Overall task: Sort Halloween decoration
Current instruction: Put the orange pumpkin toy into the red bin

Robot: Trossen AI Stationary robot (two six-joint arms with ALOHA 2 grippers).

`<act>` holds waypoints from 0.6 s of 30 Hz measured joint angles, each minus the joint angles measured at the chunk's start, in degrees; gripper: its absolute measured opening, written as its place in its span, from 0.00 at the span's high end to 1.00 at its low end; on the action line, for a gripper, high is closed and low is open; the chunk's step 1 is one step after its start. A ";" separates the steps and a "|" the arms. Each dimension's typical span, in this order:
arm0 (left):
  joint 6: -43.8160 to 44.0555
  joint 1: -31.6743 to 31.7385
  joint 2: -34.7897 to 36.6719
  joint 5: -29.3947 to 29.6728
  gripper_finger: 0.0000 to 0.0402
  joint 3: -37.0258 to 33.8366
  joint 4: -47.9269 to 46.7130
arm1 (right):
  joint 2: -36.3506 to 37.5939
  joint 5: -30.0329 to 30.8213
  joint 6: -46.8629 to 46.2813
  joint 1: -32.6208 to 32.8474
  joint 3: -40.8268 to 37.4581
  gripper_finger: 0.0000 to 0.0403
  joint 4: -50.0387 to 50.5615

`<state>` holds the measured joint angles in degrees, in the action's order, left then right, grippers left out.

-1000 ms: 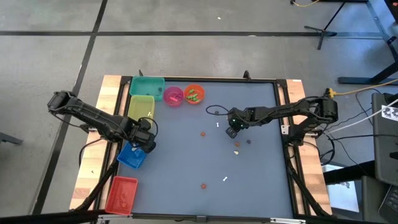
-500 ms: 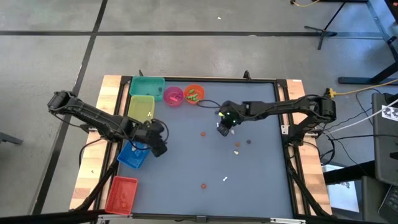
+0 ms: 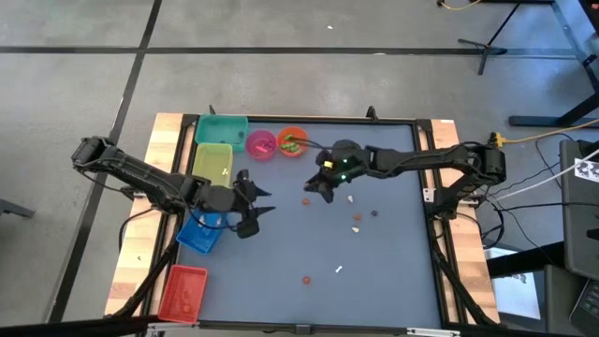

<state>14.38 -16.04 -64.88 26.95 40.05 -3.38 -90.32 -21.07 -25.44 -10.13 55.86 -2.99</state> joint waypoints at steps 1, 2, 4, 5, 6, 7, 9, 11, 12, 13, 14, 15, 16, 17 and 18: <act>-3.54 0.01 0.00 0.37 0.55 0.00 1.93 | 0.02 -2.13 -1.13 0.00 0.00 0.74 -2.78; -7.10 -0.02 0.00 0.74 0.55 0.00 3.78 | 0.02 -4.08 -1.98 0.00 0.00 0.74 -5.33; -14.06 0.00 0.00 1.16 0.55 0.00 7.48 | 0.04 -6.19 -4.04 0.07 0.02 0.74 -9.85; -17.05 0.01 0.00 1.21 0.55 0.00 9.28 | 0.04 -6.59 -4.87 0.07 0.02 0.74 -11.96; -19.79 0.01 0.00 1.21 0.55 0.00 11.16 | 0.04 -6.61 -6.00 0.07 0.02 0.74 -13.86; -22.26 0.01 0.00 1.24 0.55 0.00 12.82 | 0.04 -6.60 -7.04 0.07 0.02 0.74 -15.66; -26.51 0.05 0.00 1.23 0.55 0.00 15.52 | 0.04 -6.59 -9.05 0.07 0.02 0.74 -18.91; -30.16 0.33 0.00 1.27 0.55 0.00 17.74 | 0.04 -6.61 -10.64 0.07 0.02 0.74 -21.73; -31.63 0.45 0.00 1.39 0.55 0.00 18.88 | 0.04 -6.61 -11.63 0.07 0.02 0.74 -23.12; -33.01 0.64 0.00 1.39 0.55 0.00 20.03 | 0.04 -6.61 -12.12 0.07 0.02 0.74 -24.44; -34.41 0.81 0.00 1.39 0.55 0.00 21.00 | 0.04 -6.61 -13.01 0.07 0.02 0.74 -25.70; -35.80 1.10 0.00 1.37 0.55 0.00 21.86 | 0.06 -6.61 -13.55 0.07 0.02 0.74 -26.82; -36.96 1.42 0.00 1.36 0.55 0.00 22.48 | 0.07 -6.59 -13.97 0.07 0.02 0.74 -27.68; -37.76 1.83 0.00 1.38 0.55 0.00 23.02 | 0.07 -6.54 -14.52 0.07 0.02 0.74 -28.39; -38.54 2.25 -0.01 1.38 0.55 0.00 23.58 | 0.07 -6.42 -14.80 0.07 0.02 0.74 -29.10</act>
<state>-24.17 -13.79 -64.90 28.33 40.05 20.20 -90.26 -27.49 -40.24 -10.07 55.88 -32.09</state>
